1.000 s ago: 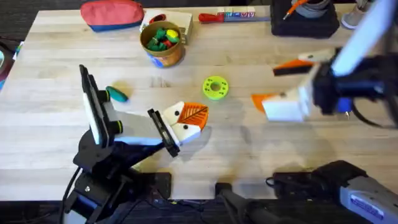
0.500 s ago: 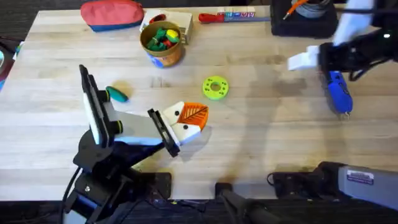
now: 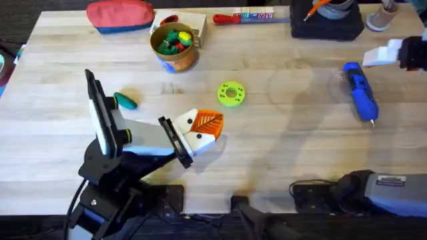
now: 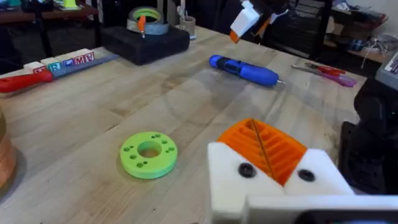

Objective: Pick up the gripper from the table and insert it into the empty holder that is missing its gripper. Then pick up a screw, insert it into the mounting hole, and use the screwdriver to tighten it. Finally, clean up the table by picking up the vegetable and placing it into the bucket.

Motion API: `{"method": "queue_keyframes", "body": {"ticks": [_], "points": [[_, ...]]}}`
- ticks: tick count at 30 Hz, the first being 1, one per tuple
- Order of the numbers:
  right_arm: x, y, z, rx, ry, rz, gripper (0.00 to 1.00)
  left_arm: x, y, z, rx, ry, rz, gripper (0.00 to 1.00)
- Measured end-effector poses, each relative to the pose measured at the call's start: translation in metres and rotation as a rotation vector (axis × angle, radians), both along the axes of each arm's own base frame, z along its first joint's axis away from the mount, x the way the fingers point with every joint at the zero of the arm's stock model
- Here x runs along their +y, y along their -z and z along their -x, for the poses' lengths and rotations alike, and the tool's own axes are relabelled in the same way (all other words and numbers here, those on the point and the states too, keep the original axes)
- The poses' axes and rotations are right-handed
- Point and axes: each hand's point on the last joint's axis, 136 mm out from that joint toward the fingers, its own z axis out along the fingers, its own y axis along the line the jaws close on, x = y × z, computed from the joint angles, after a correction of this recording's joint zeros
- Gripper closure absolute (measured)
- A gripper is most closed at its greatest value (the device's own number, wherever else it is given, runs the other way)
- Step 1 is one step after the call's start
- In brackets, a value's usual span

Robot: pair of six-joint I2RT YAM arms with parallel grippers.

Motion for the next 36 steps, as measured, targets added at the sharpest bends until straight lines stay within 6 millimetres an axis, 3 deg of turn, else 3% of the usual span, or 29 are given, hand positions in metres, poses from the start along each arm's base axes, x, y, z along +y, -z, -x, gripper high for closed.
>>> {"method": "queue_keyframes", "body": {"ticks": [10, 20, 24, 26, 29, 33, 36], "points": [[0.022, 0.059, -0.011, 0.171, -0.277, -0.001, 0.010, 0.000, 0.000, 0.000, 0.000, 0.000, 0.000, 0.995], [0.015, 0.094, -0.023, 0.203, -0.318, 0.004, 0.010, 0.000, 0.000, 0.000, 0.000, 0.000, 0.000, 0.995], [0.014, 0.095, -0.026, 0.197, -0.319, 0.004, 0.044, 0.000, 0.000, 0.000, 0.000, 0.000, 0.000, 0.995], [0.015, 0.096, -0.026, 0.196, -0.323, 0.000, 0.108, 0.000, 0.000, 0.000, 0.000, 0.000, 0.000, 0.995], [0.016, 0.097, -0.027, 0.192, -0.327, -0.005, 0.375, 0.000, 0.000, 0.000, 0.000, 0.000, 0.000, 0.995], [0.016, 0.097, -0.027, 0.194, -0.327, -0.007, 0.516, 0.000, 0.000, 0.000, 0.000, 0.000, 0.000, 0.995], [0.016, 0.097, -0.027, 0.194, -0.320, -0.007, 0.698, 0.000, 0.000, 0.000, 0.000, 0.000, 0.000, 0.995]]}}
